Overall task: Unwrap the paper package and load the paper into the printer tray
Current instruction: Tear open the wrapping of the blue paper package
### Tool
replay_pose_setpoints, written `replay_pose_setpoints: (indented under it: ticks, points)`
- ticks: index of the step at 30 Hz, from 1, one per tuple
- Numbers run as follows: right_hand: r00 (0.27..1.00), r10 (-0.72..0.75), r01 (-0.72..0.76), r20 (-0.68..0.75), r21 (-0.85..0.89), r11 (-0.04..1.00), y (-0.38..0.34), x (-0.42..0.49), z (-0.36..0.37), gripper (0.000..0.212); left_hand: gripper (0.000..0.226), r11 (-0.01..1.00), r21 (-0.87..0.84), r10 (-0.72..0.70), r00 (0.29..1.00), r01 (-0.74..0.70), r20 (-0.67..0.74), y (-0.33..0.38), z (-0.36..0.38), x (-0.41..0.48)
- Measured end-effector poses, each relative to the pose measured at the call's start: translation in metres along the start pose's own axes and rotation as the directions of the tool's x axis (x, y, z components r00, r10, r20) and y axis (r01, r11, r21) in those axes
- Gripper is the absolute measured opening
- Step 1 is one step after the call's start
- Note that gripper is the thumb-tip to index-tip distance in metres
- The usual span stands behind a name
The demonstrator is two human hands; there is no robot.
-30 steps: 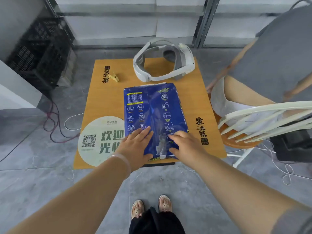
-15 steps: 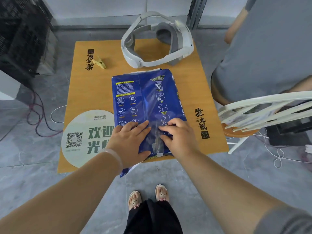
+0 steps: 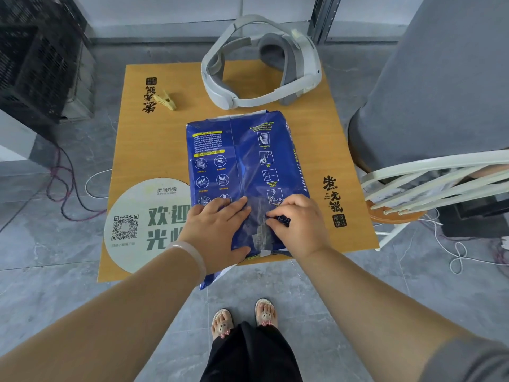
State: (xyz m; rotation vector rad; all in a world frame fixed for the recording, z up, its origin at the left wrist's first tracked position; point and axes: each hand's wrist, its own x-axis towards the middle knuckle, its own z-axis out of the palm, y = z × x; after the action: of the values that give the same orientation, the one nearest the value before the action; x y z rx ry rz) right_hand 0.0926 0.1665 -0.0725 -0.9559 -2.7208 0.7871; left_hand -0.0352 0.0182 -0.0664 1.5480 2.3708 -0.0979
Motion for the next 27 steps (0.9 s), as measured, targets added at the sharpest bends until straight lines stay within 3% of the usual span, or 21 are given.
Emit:
replay_pose_setpoints:
  ticks: [15,27]
  points:
    - [0.996,0.084,-0.084,-0.006,-0.058,0.995,-0.007,0.001,0.006,0.026,0.083,1.000,-0.020,0.004,1.000,-0.004,0.006,-0.001,-0.002,0.000]
    - [0.963,0.266,-0.253,0.034,-0.210,0.944,-0.025,0.003,0.012,0.028,0.082,1.000,-0.017,0.002,1.000,-0.003,-0.021,0.000,0.000,-0.001]
